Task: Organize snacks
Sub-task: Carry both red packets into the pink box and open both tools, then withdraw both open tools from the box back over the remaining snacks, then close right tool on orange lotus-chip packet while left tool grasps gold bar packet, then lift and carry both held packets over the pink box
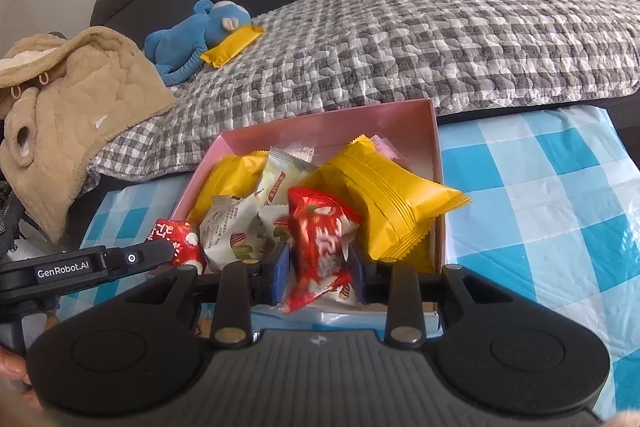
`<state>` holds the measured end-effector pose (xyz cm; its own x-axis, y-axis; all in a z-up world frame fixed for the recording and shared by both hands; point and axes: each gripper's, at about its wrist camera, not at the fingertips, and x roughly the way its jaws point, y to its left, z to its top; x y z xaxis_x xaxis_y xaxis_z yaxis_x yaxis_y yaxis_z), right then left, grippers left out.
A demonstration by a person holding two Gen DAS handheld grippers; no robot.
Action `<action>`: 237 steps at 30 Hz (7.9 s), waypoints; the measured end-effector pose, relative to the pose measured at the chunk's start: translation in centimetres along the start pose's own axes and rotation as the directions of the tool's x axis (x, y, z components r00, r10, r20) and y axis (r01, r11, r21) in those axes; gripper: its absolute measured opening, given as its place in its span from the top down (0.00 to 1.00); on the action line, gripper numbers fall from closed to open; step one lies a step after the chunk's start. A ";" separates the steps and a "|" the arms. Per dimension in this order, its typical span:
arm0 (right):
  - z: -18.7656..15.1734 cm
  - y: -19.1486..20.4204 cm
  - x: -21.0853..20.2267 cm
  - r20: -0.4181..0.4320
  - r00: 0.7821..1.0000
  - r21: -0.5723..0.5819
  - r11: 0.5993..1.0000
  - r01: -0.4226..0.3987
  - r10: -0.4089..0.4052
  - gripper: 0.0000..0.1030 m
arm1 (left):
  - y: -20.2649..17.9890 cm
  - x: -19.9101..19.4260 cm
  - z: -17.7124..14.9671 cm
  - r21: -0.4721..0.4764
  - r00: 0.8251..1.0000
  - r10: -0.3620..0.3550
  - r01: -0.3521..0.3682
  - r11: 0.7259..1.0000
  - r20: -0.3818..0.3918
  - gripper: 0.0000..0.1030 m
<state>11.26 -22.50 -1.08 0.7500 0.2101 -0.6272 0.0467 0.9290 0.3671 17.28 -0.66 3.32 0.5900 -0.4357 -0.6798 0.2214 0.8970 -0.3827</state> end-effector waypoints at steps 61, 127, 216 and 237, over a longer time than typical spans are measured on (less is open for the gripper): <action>-4.2 3.0 -7.4 -0.059 0.998 0.007 0.999 0.036 -0.035 0.09 | -2.0 -7.5 -5.4 0.041 0.971 0.201 -0.197 0.979 -0.132 0.18; -7.2 3.7 0.5 -0.192 0.968 0.015 0.986 0.166 -0.160 0.33 | -1.8 -5.1 -8.6 0.057 0.972 0.127 -0.118 0.991 -0.199 0.73; -3.9 4.2 -6.2 0.024 0.999 0.016 1.000 0.024 -0.024 0.65 | -0.7 -9.0 -4.0 -0.014 1.000 0.019 -0.019 1.000 -0.007 0.73; -1.1 0.3 -3.2 0.042 0.998 0.186 0.982 -0.046 0.039 0.65 | -1.9 -5.0 -1.8 0.029 0.999 0.020 -0.022 0.999 0.042 0.73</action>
<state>8.14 -22.57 0.21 0.7783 0.2331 -0.5830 0.1338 0.8456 0.5168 12.53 -0.32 6.33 0.6261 -0.4138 -0.6609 0.2312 0.9080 -0.3495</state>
